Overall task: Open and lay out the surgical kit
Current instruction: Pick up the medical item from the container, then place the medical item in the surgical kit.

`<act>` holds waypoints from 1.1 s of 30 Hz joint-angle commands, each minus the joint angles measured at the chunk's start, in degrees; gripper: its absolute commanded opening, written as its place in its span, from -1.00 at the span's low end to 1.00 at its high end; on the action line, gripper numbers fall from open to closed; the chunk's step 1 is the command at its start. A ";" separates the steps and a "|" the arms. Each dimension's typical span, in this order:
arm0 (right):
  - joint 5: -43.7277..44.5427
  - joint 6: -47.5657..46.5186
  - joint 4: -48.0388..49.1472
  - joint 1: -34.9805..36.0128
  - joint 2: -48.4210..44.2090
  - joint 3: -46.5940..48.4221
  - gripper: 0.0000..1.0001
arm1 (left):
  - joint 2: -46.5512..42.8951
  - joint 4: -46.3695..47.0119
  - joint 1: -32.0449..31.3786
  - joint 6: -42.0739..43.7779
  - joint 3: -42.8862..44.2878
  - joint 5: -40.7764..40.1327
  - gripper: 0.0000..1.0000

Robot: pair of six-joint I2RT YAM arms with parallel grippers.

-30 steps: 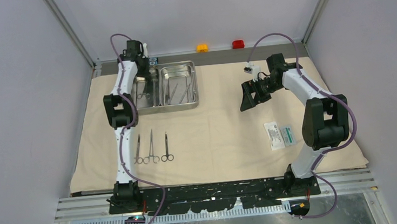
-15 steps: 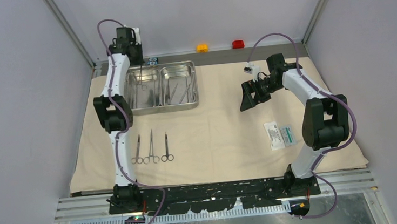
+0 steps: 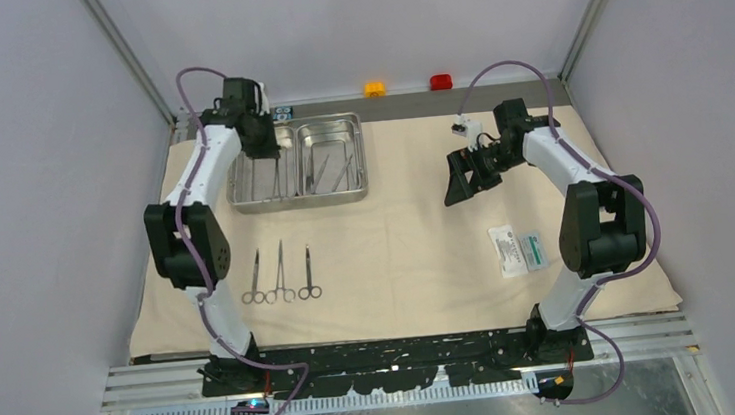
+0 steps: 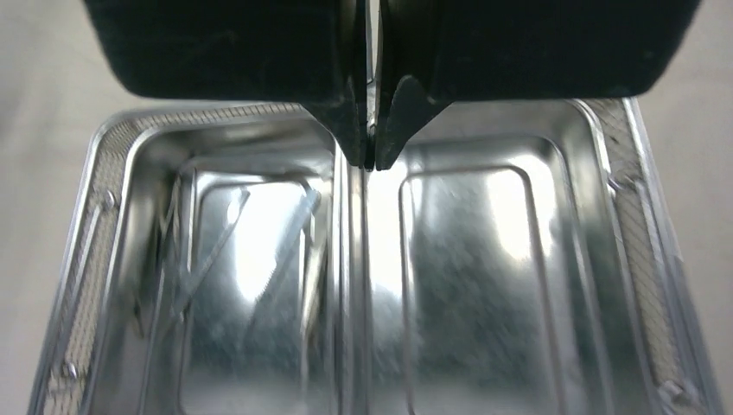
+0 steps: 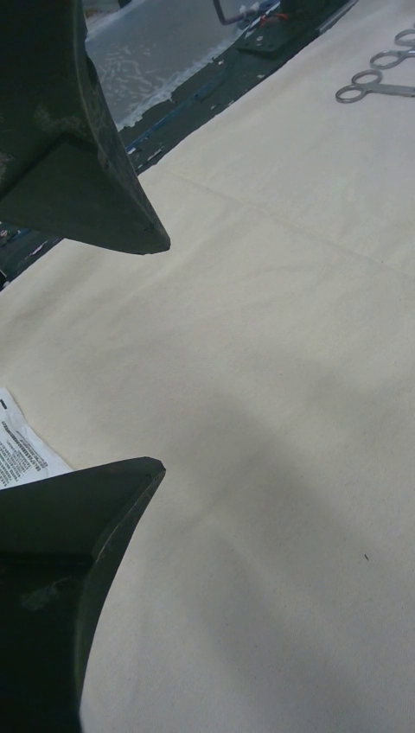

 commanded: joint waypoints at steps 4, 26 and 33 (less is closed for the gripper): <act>-1.95 -1.10 -0.09 -0.14 -3.53 2.26 0.83 | -18.87 9.82 -10.33 -11.74 -23.85 -3.01 -1.00; -0.51 0.14 1.86 -0.14 -4.80 0.95 0.84 | -22.72 20.31 -24.01 -29.47 -48.04 -5.49 -1.00; -0.55 0.29 2.04 -0.14 -5.67 0.73 0.84 | -22.57 23.20 -23.99 -30.16 -51.25 -6.76 -1.00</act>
